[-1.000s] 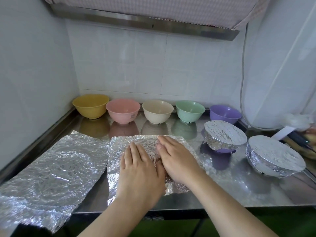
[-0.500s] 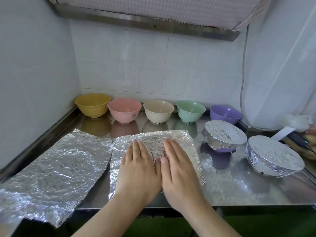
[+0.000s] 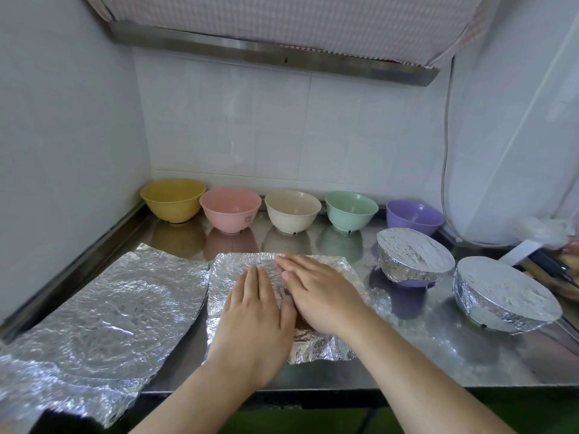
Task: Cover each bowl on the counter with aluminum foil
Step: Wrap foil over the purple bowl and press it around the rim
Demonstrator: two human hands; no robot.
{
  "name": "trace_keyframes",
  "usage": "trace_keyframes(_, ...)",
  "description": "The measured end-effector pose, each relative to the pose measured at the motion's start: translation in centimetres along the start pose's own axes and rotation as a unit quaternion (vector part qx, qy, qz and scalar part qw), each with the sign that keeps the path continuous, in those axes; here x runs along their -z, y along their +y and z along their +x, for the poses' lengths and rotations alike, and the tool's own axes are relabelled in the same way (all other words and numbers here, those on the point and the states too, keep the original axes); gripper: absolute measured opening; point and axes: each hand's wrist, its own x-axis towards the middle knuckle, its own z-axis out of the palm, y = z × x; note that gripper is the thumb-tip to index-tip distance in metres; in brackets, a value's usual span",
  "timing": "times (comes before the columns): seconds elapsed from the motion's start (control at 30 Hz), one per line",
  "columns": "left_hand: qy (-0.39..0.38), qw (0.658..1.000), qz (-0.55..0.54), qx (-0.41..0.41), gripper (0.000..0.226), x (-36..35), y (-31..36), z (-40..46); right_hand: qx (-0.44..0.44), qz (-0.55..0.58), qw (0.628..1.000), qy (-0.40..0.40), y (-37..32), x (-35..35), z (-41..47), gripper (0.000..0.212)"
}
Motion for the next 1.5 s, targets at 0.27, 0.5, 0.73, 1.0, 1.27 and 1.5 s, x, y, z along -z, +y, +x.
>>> trace_keyframes(0.27, -0.011, 0.995, 0.048, -0.089, 0.055, 1.0, -0.9, 6.4, 0.029, -0.043, 0.999, 0.01, -0.2, 0.2, -0.5, 0.052)
trace_keyframes(0.5, -0.018, 0.997, 0.042, -0.069, 0.071, -1.3, -1.8, 7.4, -0.064, 0.046, 0.996, 0.042, 0.6, -0.3, -1.1, 0.051)
trace_keyframes(0.73, 0.0, 1.0, -0.021, -0.018, 0.068, -1.1, -1.4, 3.4, -0.094, 0.082, 0.99, 0.059, 0.5, -0.4, -0.8, 0.042)
trace_keyframes(1.0, 0.033, 0.996, -0.082, 0.032, 0.086, -0.7, -0.4, 2.9, -0.089, 0.097, 0.988, 0.086, 0.0, -0.3, -3.1, 0.062)
trace_keyframes(1.27, 0.065, 0.989, -0.12, 0.06, 0.089, -1.8, -0.3, 0.7, -0.124, 0.097, 0.987, 0.037, -0.1, -0.1, -4.0, 0.064)
trace_keyframes(1.5, 0.069, 0.993, -0.085, 0.042, 0.1, -2.2, -1.4, 0.5, -0.122, 0.09, 0.986, 0.068, -1.0, -0.1, -4.4, 0.067)
